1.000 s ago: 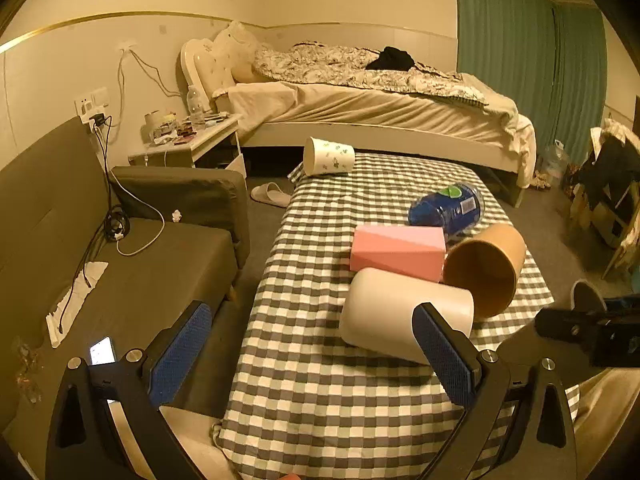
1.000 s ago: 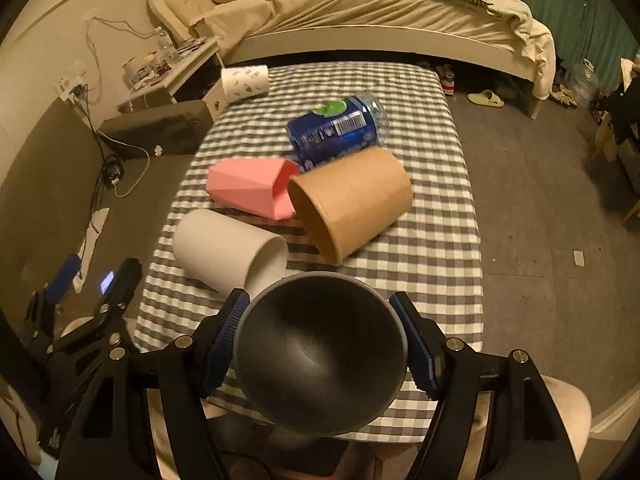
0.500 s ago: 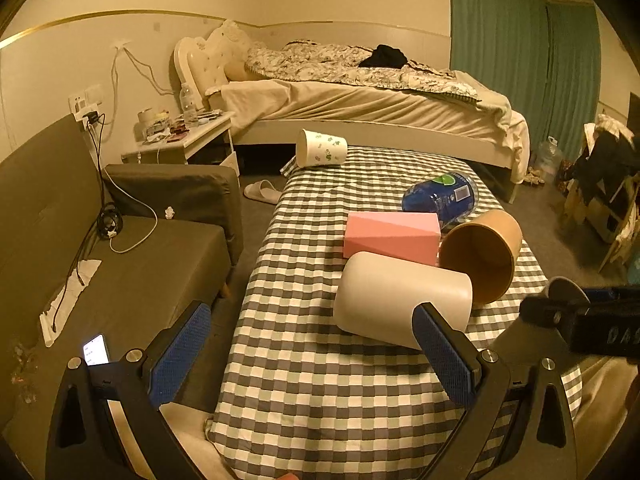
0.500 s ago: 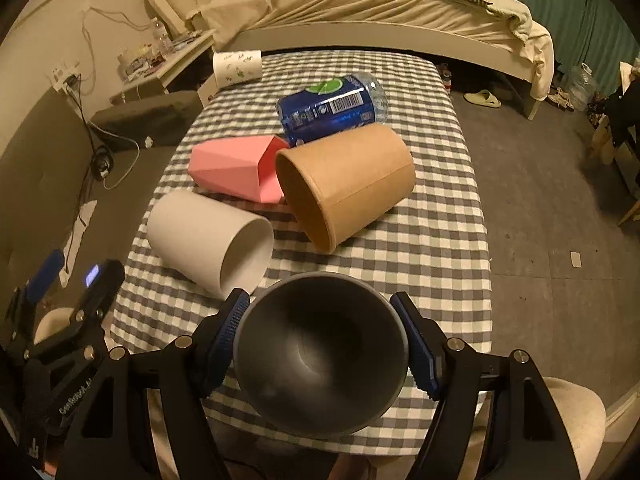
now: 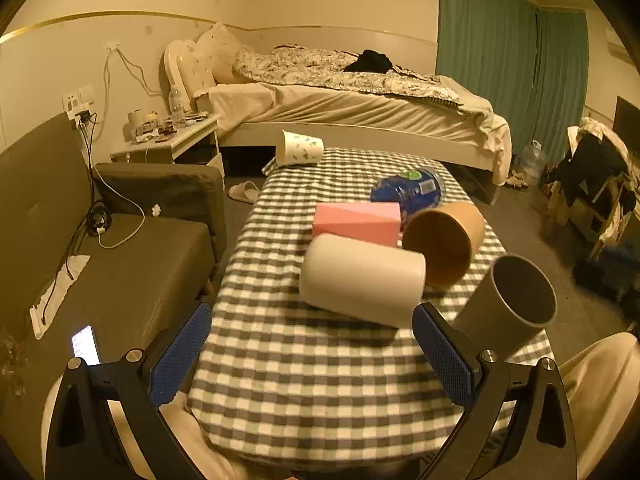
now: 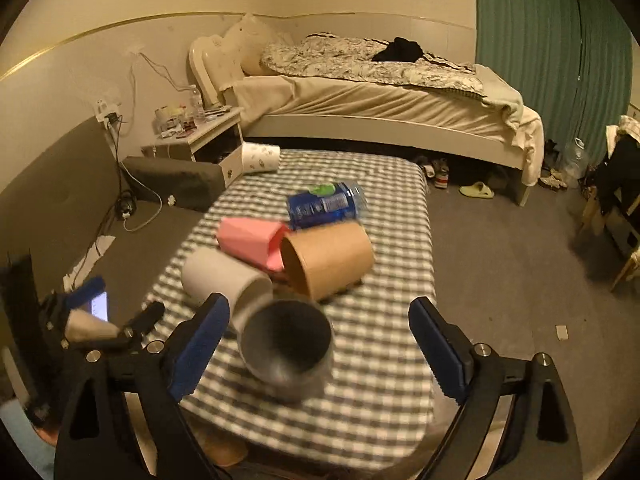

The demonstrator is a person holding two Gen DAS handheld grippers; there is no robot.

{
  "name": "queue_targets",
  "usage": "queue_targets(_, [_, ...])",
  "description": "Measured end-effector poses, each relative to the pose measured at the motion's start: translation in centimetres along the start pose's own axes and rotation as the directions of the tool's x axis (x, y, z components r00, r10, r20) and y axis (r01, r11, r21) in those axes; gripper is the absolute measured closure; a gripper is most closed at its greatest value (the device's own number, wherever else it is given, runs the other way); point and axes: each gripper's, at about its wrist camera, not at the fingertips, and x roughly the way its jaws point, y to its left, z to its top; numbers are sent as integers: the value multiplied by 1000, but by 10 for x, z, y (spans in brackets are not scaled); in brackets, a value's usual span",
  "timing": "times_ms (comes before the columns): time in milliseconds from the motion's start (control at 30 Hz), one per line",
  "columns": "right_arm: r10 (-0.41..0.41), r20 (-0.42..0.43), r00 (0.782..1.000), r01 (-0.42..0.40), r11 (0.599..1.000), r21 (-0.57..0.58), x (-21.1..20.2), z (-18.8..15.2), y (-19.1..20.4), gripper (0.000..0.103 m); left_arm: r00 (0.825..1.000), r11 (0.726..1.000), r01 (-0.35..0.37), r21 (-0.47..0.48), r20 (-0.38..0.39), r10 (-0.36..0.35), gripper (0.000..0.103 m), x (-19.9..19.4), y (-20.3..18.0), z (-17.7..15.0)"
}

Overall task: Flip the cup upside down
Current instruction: 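Lift the grey cup with the right gripper and rotate it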

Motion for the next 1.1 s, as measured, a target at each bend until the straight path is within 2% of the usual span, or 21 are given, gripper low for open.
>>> queue_targets(167, [34,-98,995,-25,996,89,28,-47,-11,11,1000,1000,-15,23,-20,15,0,4,-8,-7])
queue_targets(300, [25,-146,989,-15,997,73,54,-65,-7,11,999,999,-23,46,-30,24,0,8,-13,-11])
queue_targets(500, [38,-116,993,-32,998,52,73,-60,-1,12,999,998,-29,49,-39,31,0,18,-12,-10])
queue_targets(667, [53,-90,995,-51,998,27,85,-50,10,17,998,999,-31,35,-46,33,0,24,-6,-10])
queue_targets(967, [54,-101,993,-57,998,-24,111,-39,24,22,997,999,-42,0,-69,42,0,32,7,-10])
queue_targets(1000, [63,-103,993,-66,997,-28,114,-38,25,31,997,999,-44,-4,-70,43,0,33,8,-9])
queue_targets(1100, [36,-106,994,-43,997,-65,114,-36,30,32,996,999,-46,-17,-75,44,0,35,11,-9])
